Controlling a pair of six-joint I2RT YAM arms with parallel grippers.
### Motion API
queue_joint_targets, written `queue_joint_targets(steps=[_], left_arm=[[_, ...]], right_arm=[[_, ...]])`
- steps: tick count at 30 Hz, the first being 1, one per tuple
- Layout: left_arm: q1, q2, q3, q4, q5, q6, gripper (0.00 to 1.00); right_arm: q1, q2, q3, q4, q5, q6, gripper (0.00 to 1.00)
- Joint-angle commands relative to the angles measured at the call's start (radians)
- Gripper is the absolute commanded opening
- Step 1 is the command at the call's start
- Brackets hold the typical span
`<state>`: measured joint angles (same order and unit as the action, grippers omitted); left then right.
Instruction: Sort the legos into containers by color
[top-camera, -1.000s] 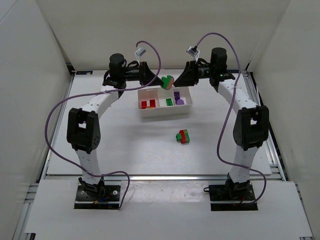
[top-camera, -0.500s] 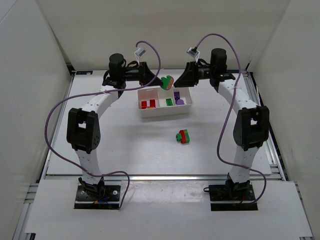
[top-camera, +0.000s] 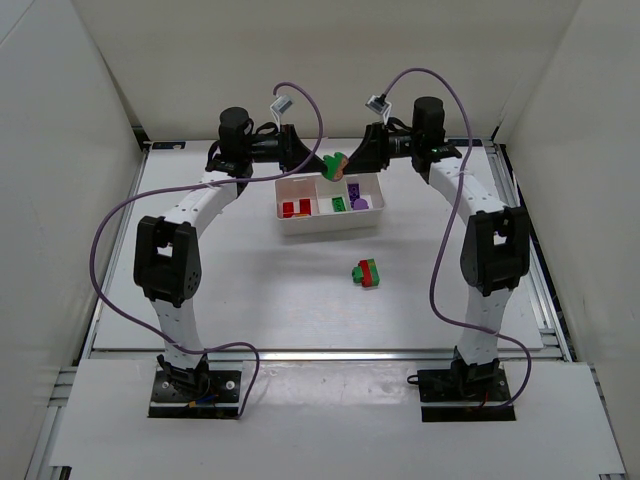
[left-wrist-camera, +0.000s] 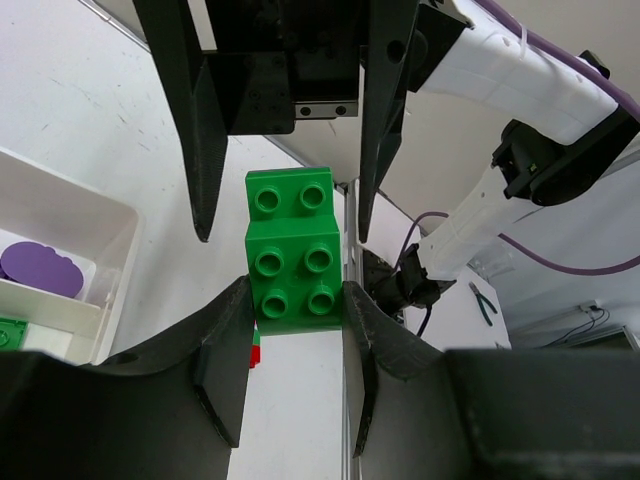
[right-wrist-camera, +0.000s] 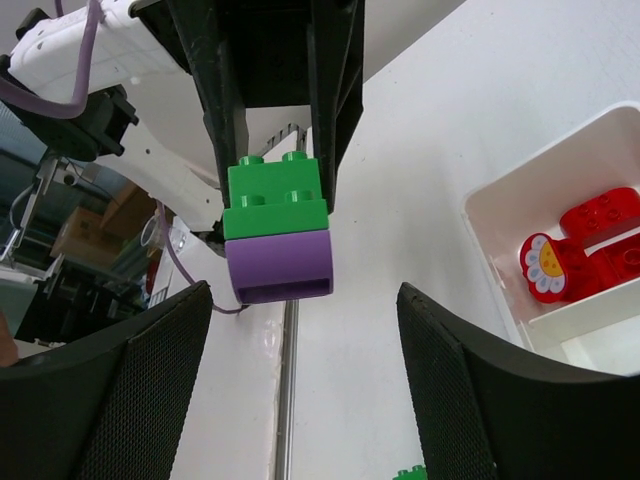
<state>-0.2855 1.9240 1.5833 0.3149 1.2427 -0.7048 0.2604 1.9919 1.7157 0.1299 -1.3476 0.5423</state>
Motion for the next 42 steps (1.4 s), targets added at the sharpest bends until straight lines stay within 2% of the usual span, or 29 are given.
queue_joint_targets(steps=[1,4,8,10,14,17,20,23,31,42], left_arm=[[-0.006,-0.059,0.024,0.009,0.024,0.007,0.1],[-0.004,-0.057,0.029,0.009,0.029,0.007,0.1],[-0.004,-0.049,0.033,0.009,0.029,0.007,0.1],[-0.006,-0.048,0.034,0.009,0.027,0.005,0.1],[-0.006,-0.042,0.034,0.009,0.02,0.005,0.1],[-0.007,-0.04,0.032,0.009,0.018,0.007,0.1],[-0.007,-0.043,0.02,0.01,0.005,0.011,0.1],[-0.003,-0.056,0.004,0.01,-0.02,0.024,0.1],[0.057,-0.088,0.0,-0.011,-0.091,0.073,0.1],[0.082,-0.089,0.011,-0.022,-0.111,0.091,0.1]], right_arm=[[0.007,0.01,0.059,0.031,0.002,-0.001,0.78],[0.011,0.018,0.064,0.036,0.004,0.001,0.78],[0.017,0.024,0.067,0.072,0.01,0.027,0.64],[0.019,0.025,0.067,0.092,0.01,0.039,0.61],[0.025,0.03,0.071,0.108,-0.005,0.05,0.44],[0.03,0.025,0.065,0.109,-0.021,0.048,0.36],[0.031,0.019,0.059,0.103,-0.03,0.039,0.13],[0.023,-0.002,0.036,0.08,-0.03,0.019,0.02],[-0.032,-0.064,-0.024,-0.088,-0.041,-0.12,0.0],[-0.069,-0.082,-0.036,-0.161,-0.051,-0.189,0.0]])
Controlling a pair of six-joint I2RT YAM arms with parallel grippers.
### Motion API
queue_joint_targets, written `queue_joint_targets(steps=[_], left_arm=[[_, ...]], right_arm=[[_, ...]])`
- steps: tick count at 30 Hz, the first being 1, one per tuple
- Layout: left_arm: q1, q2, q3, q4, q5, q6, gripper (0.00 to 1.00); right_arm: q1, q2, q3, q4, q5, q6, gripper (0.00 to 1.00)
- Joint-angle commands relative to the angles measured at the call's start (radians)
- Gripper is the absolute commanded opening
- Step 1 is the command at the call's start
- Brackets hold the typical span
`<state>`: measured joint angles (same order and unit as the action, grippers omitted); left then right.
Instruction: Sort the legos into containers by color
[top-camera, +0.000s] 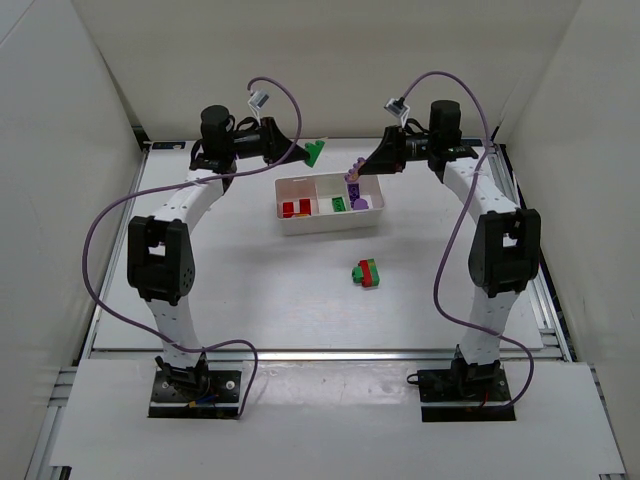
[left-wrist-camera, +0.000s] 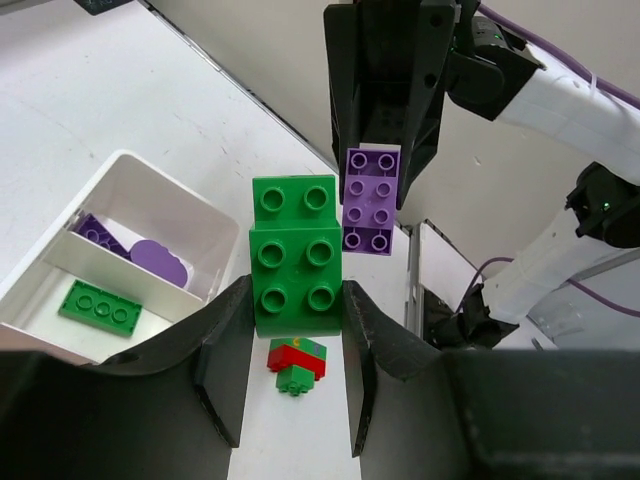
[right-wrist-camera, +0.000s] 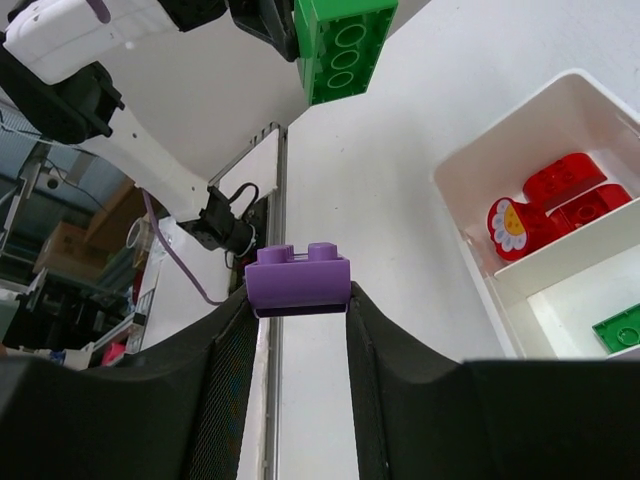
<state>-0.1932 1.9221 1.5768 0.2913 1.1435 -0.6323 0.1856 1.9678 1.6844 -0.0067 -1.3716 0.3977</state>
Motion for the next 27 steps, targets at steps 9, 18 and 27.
queue_joint_targets(steps=[9,18,27], left_arm=[[-0.003,-0.101,-0.006,-0.05,-0.042,0.069,0.1],[0.031,-0.104,0.015,-0.167,-0.087,0.126,0.1],[0.04,-0.11,0.014,-0.196,-0.096,0.143,0.1]], right_arm=[[-0.015,-0.079,0.026,-0.357,0.262,-0.371,0.0],[0.023,0.037,0.149,-0.55,0.672,-0.651,0.0],[0.048,0.108,0.135,-0.556,0.77,-0.703,0.09]])
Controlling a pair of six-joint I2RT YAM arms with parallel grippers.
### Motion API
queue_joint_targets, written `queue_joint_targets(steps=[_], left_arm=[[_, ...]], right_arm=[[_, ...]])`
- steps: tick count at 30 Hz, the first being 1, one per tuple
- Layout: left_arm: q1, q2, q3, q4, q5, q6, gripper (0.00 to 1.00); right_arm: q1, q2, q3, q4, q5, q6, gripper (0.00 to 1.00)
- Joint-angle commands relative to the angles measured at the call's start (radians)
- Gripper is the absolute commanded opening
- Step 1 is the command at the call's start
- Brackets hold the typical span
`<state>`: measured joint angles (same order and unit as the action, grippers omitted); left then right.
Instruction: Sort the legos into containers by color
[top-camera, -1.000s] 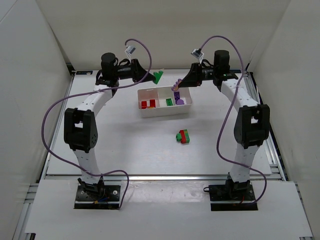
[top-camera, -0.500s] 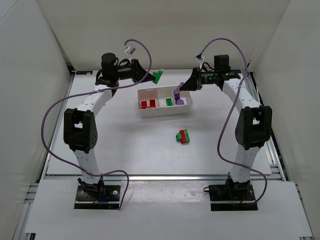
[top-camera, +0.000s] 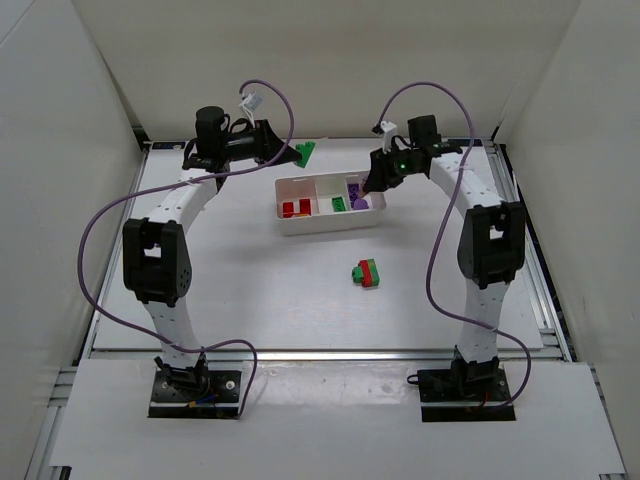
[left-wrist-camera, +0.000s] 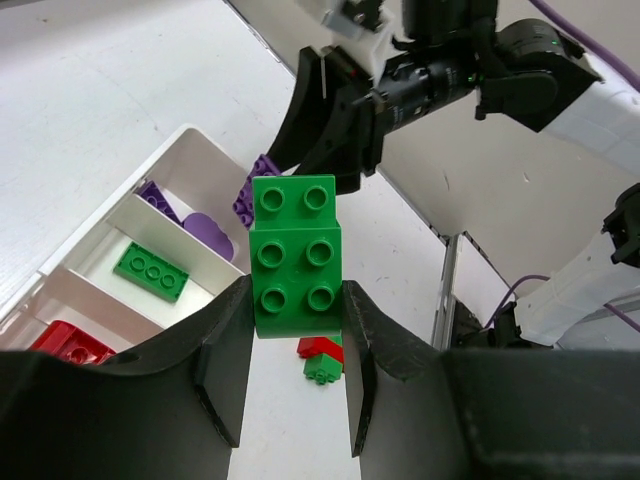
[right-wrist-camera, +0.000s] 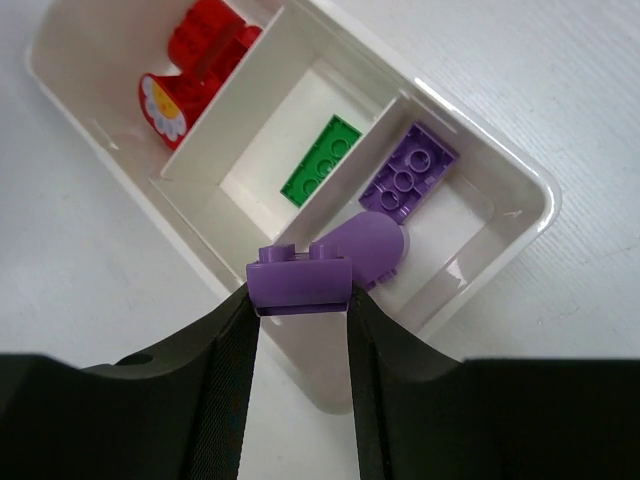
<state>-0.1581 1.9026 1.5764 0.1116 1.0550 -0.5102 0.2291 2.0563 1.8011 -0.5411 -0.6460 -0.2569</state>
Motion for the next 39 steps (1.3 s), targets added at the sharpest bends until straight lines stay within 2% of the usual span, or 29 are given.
queue_joint_targets(steps=[1,6,9,10,12,14,18,19,21,22,23,24,27,31,33,35,36,37,38,39], left_arm=[[0.006,-0.091,0.014,-0.016,-0.01,0.021,0.1],[0.006,-0.08,0.02,-0.016,-0.007,0.021,0.1],[0.006,-0.076,0.025,-0.016,-0.009,0.018,0.1],[0.006,-0.073,0.028,-0.016,-0.004,0.018,0.1],[0.006,-0.068,0.031,-0.016,-0.004,0.015,0.1],[0.006,-0.063,0.034,-0.016,0.006,0.015,0.1],[0.006,-0.054,0.03,0.025,0.059,-0.02,0.11],[0.006,-0.048,0.03,0.039,0.075,-0.048,0.11],[0.002,-0.042,0.033,0.068,0.118,-0.068,0.11],[0.002,-0.037,0.034,0.069,0.128,-0.071,0.11],[0.002,-0.034,0.037,0.069,0.134,-0.079,0.11],[0.0,-0.03,0.043,0.069,0.146,-0.083,0.11],[-0.001,-0.028,0.033,0.066,0.158,-0.094,0.11],[-0.004,-0.034,0.017,0.066,0.155,-0.094,0.11],[-0.006,-0.036,0.014,0.066,0.152,-0.09,0.1],[-0.011,-0.037,0.013,0.072,0.165,-0.086,0.1],[-0.012,-0.036,0.007,0.094,0.174,-0.103,0.11],[-0.015,-0.036,0.002,0.133,0.192,-0.12,0.1],[-0.021,-0.036,0.002,0.154,0.204,-0.132,0.11],[-0.024,-0.031,0.004,0.171,0.217,-0.161,0.11]], right_arm=[[0.003,0.022,0.014,-0.019,0.048,-0.05,0.11],[0.006,0.042,0.012,-0.014,0.08,-0.067,0.18],[0.009,0.057,0.03,-0.022,0.103,-0.058,0.49],[0.009,0.059,0.035,-0.026,0.103,-0.061,0.64],[0.009,0.053,0.04,-0.028,0.083,-0.059,0.77],[0.007,0.038,0.047,-0.03,0.037,-0.044,0.84],[-0.008,-0.019,0.04,0.039,-0.192,0.028,0.87],[-0.022,-0.034,0.024,0.091,-0.328,0.057,0.87],[-0.025,-0.097,-0.05,0.287,-0.417,0.138,0.87],[-0.013,-0.114,-0.057,0.317,-0.437,0.13,0.86],[-0.007,-0.125,-0.052,0.311,-0.451,0.09,0.85],[0.002,-0.136,-0.005,0.221,-0.451,-0.052,0.84],[0.012,-0.119,0.062,0.071,-0.463,-0.238,0.83],[-0.023,-0.067,0.153,-0.014,-0.514,-0.19,0.82],[-0.037,-0.039,0.205,-0.007,-0.561,-0.092,0.81],[-0.043,-0.01,0.192,0.14,-0.607,0.187,0.81],[-0.04,-0.005,0.167,0.232,-0.654,0.34,0.82],[-0.037,-0.01,0.129,0.461,-0.665,0.554,0.82],[-0.034,-0.013,0.05,0.628,-0.672,0.655,0.83],[-0.028,-0.015,0.014,0.686,-0.667,0.745,0.84]])
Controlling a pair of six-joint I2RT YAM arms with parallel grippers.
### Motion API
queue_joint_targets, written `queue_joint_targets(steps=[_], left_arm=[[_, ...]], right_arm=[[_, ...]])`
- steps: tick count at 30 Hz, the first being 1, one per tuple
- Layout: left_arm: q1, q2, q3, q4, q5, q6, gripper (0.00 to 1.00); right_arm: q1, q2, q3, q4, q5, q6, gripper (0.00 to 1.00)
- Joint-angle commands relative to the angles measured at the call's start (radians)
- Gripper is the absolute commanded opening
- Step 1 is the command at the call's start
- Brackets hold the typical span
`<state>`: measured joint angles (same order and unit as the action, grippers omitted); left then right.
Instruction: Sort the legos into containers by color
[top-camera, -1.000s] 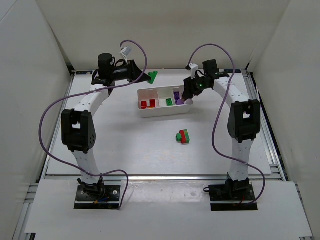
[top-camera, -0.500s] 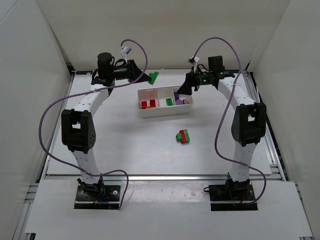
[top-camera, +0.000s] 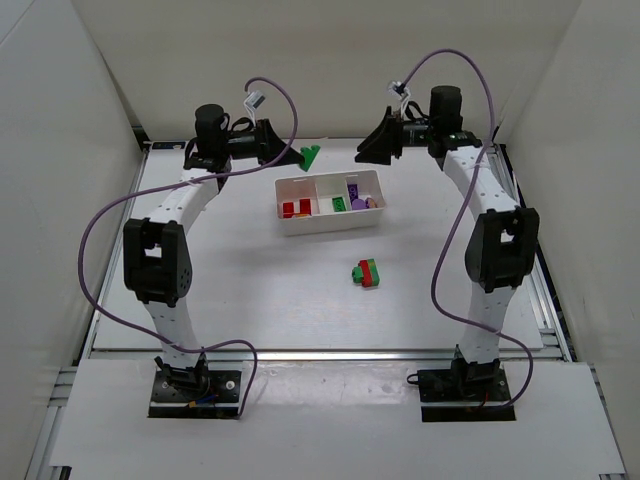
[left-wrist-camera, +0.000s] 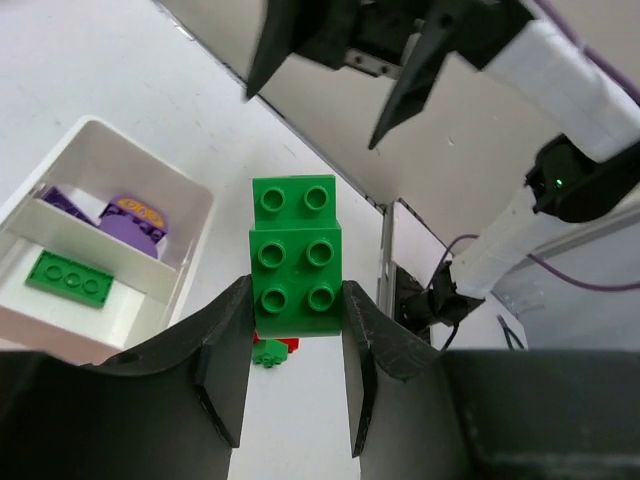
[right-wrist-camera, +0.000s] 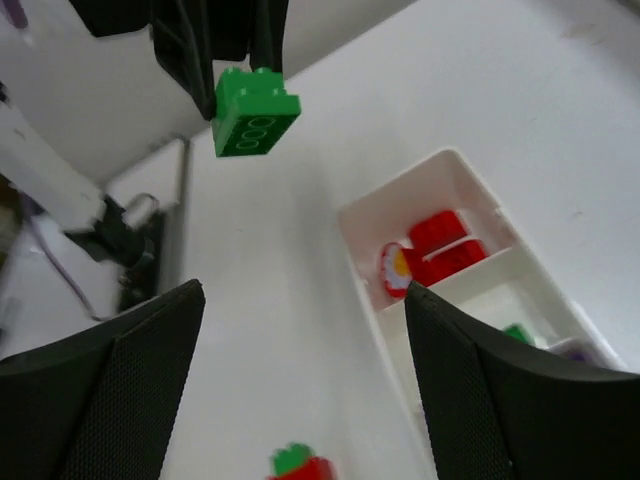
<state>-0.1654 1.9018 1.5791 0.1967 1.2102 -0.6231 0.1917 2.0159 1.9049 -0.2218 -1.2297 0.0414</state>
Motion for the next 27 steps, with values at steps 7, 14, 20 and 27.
queue_joint_targets(steps=[7,14,20,27], left_arm=[[-0.063,-0.01,0.025,0.168,0.144,-0.102,0.12],[-0.069,0.003,0.038,0.191,0.147,-0.109,0.12],[-0.068,0.043,0.068,0.193,0.143,-0.11,0.11],[-0.06,0.08,0.119,0.198,0.143,-0.115,0.11]], right_arm=[[0.034,0.124,0.019,0.527,-0.106,0.678,0.86],[0.051,0.147,0.08,0.575,-0.126,0.716,0.85],[0.063,0.109,0.014,0.654,-0.151,0.73,0.84],[0.066,0.08,-0.02,0.685,-0.154,0.723,0.84]])
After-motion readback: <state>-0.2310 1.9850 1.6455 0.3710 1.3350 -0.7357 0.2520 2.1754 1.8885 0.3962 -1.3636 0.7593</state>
